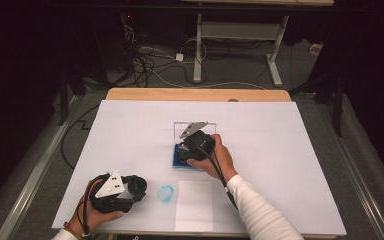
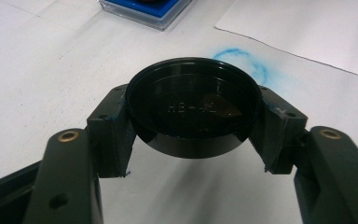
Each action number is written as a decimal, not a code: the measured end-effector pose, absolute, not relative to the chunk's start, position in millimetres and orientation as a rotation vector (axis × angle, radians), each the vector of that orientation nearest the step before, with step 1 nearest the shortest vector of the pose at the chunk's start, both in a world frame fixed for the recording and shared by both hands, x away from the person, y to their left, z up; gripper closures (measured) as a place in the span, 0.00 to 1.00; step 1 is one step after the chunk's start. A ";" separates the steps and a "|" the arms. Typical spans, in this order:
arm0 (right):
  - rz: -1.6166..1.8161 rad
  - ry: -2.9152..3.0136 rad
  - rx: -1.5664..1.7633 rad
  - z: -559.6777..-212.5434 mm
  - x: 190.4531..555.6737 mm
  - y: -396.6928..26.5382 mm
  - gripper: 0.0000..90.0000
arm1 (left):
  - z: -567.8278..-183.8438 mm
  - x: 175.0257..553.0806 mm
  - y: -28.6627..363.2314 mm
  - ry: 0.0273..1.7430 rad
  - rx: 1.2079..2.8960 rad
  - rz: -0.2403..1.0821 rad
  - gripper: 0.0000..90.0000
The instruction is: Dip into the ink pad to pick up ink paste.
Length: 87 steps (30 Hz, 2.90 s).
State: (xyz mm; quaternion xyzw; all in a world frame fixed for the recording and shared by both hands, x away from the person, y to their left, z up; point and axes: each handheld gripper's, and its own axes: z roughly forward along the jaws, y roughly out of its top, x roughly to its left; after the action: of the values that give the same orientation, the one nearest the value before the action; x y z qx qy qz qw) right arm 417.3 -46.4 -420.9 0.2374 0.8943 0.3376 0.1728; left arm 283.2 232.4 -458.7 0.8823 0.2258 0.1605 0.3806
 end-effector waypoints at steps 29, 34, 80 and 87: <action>0.966 2.499 0.663 -428.1 410.1 -48.8 0.64 | -460.3 281.9 230.7 0.574 2.266 0.397 0.41; 0.989 2.509 0.691 -428.6 412.6 -51.4 0.64 | -460.5 281.7 230.5 0.575 2.267 0.392 0.41; 1.009 2.491 0.692 -416.5 411.8 -61.7 0.64 | -458.5 284.6 233.6 0.587 2.253 0.372 0.41; 1.051 2.468 0.693 -406.0 409.8 -71.2 0.64 | -457.9 284.7 234.3 0.591 2.250 0.376 0.41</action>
State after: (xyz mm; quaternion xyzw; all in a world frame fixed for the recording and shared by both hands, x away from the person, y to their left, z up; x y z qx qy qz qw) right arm 409.8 -71.2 -406.0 0.2459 0.8756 0.3728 0.1844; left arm 284.7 234.3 -457.9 0.8821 0.2318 0.1476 0.3825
